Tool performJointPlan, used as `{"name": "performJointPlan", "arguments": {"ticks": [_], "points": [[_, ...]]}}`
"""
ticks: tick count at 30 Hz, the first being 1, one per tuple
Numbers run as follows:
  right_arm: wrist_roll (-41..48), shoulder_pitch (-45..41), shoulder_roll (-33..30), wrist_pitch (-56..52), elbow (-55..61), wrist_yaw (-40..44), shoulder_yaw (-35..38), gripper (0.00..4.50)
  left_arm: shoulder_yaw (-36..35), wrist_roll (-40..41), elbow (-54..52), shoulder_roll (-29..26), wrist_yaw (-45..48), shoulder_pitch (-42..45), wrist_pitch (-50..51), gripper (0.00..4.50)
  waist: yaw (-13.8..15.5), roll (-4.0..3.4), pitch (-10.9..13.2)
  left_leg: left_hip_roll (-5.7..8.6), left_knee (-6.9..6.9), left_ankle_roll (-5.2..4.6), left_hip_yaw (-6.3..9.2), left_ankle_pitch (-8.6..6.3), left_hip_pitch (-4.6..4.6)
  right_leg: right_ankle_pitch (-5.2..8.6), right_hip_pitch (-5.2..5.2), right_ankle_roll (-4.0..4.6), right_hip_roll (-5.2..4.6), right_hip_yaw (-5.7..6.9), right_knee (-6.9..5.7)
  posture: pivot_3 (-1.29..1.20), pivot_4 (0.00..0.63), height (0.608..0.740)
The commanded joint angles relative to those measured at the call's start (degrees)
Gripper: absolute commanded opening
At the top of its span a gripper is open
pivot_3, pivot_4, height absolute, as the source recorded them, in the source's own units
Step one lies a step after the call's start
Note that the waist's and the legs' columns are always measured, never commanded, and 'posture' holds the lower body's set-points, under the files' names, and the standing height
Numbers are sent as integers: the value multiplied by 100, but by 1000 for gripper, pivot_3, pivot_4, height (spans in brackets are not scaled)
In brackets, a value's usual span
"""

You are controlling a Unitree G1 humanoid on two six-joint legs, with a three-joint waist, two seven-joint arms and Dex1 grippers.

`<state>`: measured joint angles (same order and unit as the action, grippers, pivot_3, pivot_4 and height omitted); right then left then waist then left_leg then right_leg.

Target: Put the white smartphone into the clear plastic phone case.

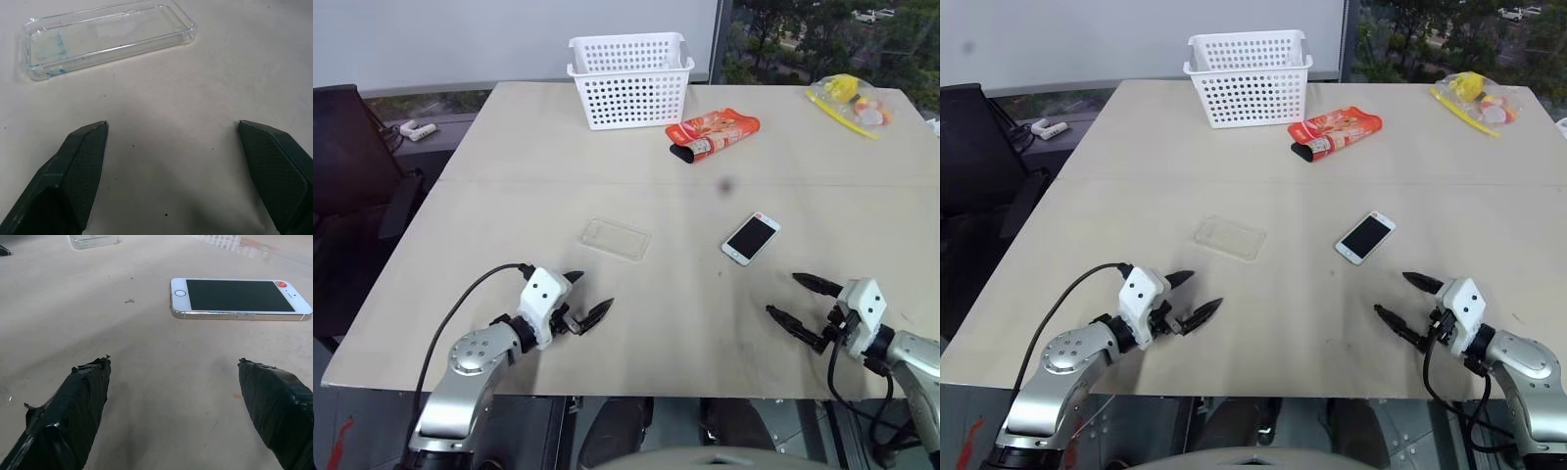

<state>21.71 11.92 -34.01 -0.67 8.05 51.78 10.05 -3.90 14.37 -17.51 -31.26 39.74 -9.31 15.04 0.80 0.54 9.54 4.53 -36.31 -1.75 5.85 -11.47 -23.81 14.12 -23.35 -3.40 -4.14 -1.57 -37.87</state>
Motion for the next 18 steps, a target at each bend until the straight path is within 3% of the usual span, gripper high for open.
{"name": "performJointPlan", "arguments": {"ticks": [1, 18], "points": [[29, -7, 7, 125, 159, -8, 66, 4500, -4, -38, -48, -54, 20, 19, -150, 4349, 0, 0, 0, 0, 0, 0, 0, 0, 0, 0, 0, 0, 0, 0, 0, 0, 150, 740], [-27, 36, 105, 125, 236, -34, 9, 4500, -73, -15, 119, -183, 158, 121, -278, 4349, 0, 0, 0, -1, 1, 4, 0, -3, 0, 0, 0, 0, 0, 1, 0, 0, 150, 740]]}}
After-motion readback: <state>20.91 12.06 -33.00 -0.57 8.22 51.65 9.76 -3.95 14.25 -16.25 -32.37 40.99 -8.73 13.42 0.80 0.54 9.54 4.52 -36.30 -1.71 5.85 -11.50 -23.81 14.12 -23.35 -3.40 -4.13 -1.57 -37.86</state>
